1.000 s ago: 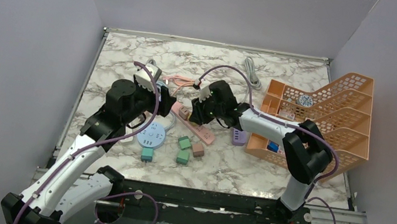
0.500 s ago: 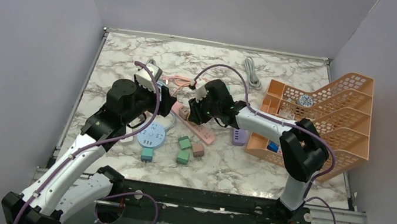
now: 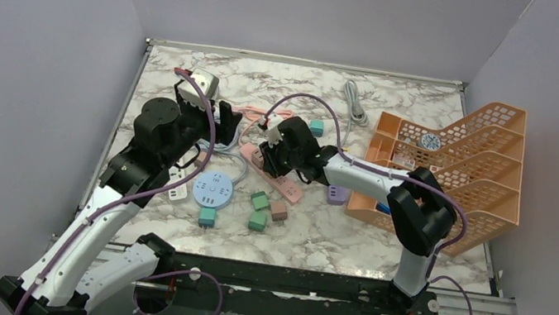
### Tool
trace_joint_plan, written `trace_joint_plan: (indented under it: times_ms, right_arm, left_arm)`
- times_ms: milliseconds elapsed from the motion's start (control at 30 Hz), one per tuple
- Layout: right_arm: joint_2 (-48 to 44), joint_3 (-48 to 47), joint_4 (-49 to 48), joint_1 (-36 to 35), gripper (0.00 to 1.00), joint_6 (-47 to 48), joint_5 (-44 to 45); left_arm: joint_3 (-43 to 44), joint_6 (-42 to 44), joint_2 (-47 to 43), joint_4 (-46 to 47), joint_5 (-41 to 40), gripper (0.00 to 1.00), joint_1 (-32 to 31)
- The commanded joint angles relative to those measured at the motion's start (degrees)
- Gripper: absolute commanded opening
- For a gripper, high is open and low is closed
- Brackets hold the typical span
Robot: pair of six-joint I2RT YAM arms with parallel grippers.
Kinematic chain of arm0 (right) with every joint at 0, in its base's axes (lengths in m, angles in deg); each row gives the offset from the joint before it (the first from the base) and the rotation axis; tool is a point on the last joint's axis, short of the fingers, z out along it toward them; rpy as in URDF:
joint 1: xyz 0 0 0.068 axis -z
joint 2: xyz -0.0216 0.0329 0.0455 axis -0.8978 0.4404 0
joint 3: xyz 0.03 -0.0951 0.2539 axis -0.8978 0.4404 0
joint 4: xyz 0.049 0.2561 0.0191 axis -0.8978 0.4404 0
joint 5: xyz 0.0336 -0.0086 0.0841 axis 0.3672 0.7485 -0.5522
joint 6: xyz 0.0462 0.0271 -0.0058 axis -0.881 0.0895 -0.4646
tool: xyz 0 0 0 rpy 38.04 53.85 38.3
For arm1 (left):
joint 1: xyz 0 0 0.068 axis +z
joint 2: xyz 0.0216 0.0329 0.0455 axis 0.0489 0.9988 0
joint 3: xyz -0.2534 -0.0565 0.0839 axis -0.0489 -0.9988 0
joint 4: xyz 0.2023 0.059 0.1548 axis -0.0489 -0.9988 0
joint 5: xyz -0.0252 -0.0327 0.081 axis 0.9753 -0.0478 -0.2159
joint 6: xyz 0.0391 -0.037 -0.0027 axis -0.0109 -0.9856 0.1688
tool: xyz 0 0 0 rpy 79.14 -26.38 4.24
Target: Insert the plug
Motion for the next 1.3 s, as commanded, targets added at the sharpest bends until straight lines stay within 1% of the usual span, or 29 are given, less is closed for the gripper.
trace_joint_plan:
  times_ms: [0,167,400,500,667,700,733,833,867,933,1000,1100,1267]
  right_arm:
    - [6.0,3.0,4.8,-1.6,0.01,0.0,6.9]
    - [7.8,4.8,3.5,-2.3,0.01,-1.9,6.2]
    - [7.6,12.0,-2.3,-2.6,0.01,-3.3,6.1]
    - [8.3,12.4,-2.6,-2.6,0.01,-3.0,8.9]
    - [5.6,8.6,2.1,-2.7,0.01,-3.4,15.7]
    - [4.6,7.6,3.4,-2.7,0.03,-3.7,16.3]
    - [3.5,5.9,4.7,-2.7,0.07,-3.8,16.3]
    - [0.3,2.0,8.2,-2.6,0.27,-5.2,13.3]
    - [-0.6,0.8,9.2,-2.6,0.32,-5.8,12.3]
    - [-1.8,-2.0,11.5,-2.6,0.38,-7.1,10.7]
    - [-2.1,-4.6,13.5,-2.6,0.41,-8.0,9.9]
    - [-1.5,-7.0,15.5,-2.6,0.42,-8.2,9.3]
    - [-0.1,-8.0,16.0,-2.5,0.42,-7.7,9.5]
  left_arm:
    - [2.2,0.9,-0.5,-1.2,-3.0,0.71,-0.1]
    - [2.3,0.9,-0.7,-1.5,-3.5,0.71,-0.2]
    - [1.3,0.6,-1.2,-1.5,-4.1,0.71,-0.1]
    - [1.2,0.6,-1.0,-1.5,-4.1,0.71,-0.2]
    - [1.5,1.2,-0.6,-1.5,-4.3,0.71,-0.2]
    - [1.6,1.2,-0.5,-1.5,-4.3,0.71,-0.2]
    - [1.7,1.2,-0.4,-1.5,-4.3,0.71,-0.2]
    - [2.3,1.1,0.2,-1.6,-4.3,0.71,-0.2]
    - [2.5,1.1,0.4,-1.6,-4.3,0.72,-0.2]
    - [2.8,1.2,0.6,-1.6,-4.3,0.72,-0.1]
    - [2.9,1.2,0.8,-1.6,-4.3,0.72,-0.2]
    - [2.9,1.2,0.9,-1.6,-4.2,0.72,-0.2]
    - [2.9,1.2,1.1,-1.6,-4.1,0.72,-0.1]
